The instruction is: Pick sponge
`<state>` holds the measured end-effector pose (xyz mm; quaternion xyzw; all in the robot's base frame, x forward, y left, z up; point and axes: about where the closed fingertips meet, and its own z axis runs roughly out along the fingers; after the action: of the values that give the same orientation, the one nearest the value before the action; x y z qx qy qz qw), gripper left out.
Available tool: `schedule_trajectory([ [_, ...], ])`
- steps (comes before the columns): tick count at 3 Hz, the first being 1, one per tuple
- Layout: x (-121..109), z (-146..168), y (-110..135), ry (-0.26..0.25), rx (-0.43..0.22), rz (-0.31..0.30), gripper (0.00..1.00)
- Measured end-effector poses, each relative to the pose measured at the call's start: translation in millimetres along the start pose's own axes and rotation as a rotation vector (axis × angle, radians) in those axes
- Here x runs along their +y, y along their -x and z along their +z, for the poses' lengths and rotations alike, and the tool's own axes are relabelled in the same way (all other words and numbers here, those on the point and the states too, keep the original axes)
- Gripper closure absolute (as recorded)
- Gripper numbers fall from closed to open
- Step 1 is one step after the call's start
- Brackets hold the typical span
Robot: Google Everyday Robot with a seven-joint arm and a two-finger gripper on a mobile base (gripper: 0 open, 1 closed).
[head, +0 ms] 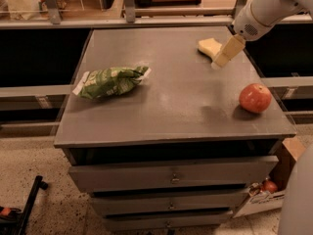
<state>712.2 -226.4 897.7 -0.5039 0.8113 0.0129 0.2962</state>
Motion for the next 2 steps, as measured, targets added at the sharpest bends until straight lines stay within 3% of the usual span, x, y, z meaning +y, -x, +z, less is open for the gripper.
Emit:
schedule_trajectory([
  [2, -30, 55, 6, -0.004, -0.068, 0.193, 0.0],
])
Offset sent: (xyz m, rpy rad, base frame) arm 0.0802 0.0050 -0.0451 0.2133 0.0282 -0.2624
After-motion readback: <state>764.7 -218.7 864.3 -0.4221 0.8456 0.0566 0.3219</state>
